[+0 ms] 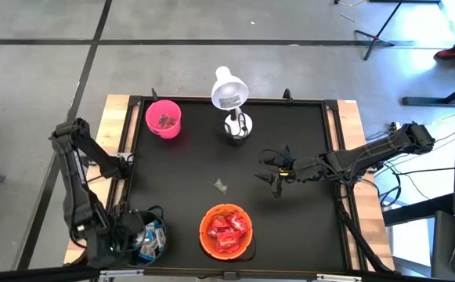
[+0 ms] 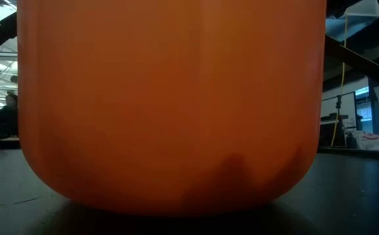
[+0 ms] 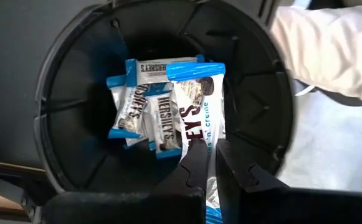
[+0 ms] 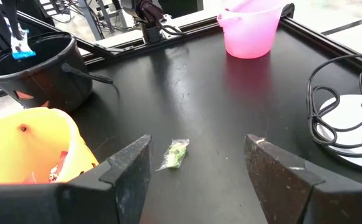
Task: Sort candy
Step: Put the white candy into the black bucket, then put the green candy into the pink bucket
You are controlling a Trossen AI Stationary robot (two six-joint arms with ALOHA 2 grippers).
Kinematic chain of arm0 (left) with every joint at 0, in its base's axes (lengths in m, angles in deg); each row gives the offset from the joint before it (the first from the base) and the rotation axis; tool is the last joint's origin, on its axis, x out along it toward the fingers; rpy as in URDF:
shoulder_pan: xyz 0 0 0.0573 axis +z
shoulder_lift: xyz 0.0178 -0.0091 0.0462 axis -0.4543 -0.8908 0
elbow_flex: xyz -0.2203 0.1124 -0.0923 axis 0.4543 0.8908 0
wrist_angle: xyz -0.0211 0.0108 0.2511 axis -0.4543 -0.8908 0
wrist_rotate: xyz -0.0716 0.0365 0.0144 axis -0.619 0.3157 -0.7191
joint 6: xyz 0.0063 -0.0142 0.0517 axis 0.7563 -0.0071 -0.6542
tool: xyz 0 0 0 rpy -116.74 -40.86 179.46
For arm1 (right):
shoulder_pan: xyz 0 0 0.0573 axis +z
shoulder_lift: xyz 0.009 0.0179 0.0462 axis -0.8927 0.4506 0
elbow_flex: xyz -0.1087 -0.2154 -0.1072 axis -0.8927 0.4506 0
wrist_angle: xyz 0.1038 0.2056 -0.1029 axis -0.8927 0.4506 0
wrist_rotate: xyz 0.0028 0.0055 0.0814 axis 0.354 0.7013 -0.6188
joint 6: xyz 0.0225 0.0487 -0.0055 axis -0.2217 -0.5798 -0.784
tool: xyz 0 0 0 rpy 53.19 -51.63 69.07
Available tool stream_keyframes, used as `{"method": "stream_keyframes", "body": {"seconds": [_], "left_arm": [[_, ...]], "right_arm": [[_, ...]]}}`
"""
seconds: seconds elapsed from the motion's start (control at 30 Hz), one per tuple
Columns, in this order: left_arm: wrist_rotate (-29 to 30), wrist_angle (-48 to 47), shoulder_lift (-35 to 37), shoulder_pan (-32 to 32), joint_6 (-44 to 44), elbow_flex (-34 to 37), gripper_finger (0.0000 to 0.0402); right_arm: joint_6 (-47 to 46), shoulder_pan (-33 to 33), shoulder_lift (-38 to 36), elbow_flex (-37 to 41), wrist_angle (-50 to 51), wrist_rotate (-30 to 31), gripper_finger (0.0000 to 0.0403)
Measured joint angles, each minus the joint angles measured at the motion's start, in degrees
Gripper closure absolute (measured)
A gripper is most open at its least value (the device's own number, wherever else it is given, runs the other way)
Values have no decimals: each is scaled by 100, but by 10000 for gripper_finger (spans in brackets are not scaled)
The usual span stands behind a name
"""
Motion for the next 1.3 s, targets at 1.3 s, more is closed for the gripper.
{"method": "stream_keyframes", "body": {"seconds": [1.3], "left_arm": [[4733,-353,975,224,-2408,7,280]], "right_arm": [[-145,-1,0,0,-11,-39,157]]}}
